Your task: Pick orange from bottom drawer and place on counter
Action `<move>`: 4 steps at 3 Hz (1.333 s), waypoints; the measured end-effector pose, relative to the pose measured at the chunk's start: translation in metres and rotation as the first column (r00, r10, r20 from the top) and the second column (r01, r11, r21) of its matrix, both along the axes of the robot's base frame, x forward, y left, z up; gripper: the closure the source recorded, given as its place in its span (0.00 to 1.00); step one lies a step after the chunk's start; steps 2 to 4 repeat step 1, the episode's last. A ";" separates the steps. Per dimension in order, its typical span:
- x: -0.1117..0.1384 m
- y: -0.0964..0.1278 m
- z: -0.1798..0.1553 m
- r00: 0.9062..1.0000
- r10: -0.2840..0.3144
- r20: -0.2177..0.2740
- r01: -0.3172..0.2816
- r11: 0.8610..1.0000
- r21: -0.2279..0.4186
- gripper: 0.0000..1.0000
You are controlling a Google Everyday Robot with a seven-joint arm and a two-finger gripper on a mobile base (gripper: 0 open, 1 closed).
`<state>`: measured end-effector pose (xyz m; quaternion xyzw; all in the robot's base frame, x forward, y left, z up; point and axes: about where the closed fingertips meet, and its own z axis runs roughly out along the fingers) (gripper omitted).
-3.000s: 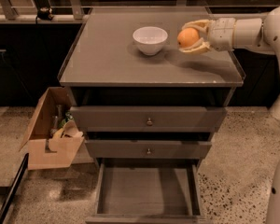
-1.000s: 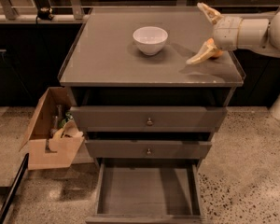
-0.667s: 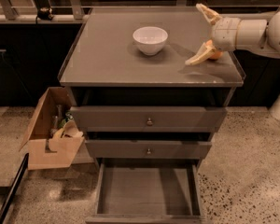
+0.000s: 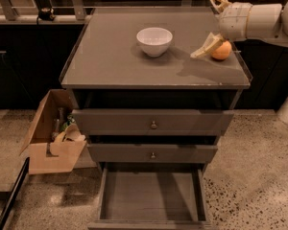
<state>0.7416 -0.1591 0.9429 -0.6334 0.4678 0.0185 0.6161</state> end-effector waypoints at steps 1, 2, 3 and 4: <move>0.000 0.000 0.000 1.000 0.000 0.000 0.000 1.000 0.000 0.00; 0.000 0.000 0.000 1.000 0.000 0.000 0.000 1.000 0.000 0.00; 0.000 0.000 0.000 1.000 0.000 0.000 0.000 1.000 0.000 0.00; 0.000 0.000 0.000 1.000 0.000 0.000 0.000 1.000 0.000 0.00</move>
Offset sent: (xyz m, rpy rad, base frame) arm 0.0000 0.0000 0.0000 0.0000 0.0000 0.0000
